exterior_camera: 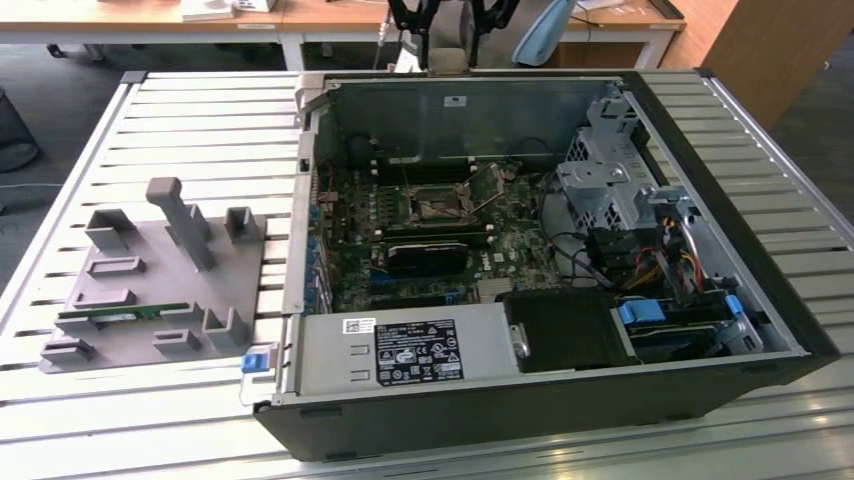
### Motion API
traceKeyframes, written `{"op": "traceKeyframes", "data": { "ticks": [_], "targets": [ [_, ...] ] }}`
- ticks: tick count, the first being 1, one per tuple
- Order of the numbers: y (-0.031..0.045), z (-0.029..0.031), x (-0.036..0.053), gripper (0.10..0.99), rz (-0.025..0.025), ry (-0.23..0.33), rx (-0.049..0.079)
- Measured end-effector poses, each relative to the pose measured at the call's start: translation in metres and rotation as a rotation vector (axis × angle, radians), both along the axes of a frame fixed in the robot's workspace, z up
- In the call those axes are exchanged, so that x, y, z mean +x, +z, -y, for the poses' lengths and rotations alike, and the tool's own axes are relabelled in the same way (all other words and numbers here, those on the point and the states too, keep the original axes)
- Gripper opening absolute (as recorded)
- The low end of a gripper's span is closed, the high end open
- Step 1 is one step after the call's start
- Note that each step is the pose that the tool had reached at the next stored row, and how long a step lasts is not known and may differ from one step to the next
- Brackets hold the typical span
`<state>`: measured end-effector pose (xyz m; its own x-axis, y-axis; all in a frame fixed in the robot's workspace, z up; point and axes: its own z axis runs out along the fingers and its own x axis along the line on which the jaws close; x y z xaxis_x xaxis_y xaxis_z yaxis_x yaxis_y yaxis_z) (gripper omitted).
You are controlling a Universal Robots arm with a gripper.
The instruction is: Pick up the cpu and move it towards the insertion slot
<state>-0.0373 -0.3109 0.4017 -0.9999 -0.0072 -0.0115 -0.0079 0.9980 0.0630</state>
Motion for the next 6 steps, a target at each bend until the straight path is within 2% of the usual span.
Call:
{"op": "traceKeyframes", "data": {
  "ticks": [6],
  "targets": [
    [0.0000, -0.0001, 0.0001, 0.541, 0.0001, 0.000, 0.000]
  ]
}}
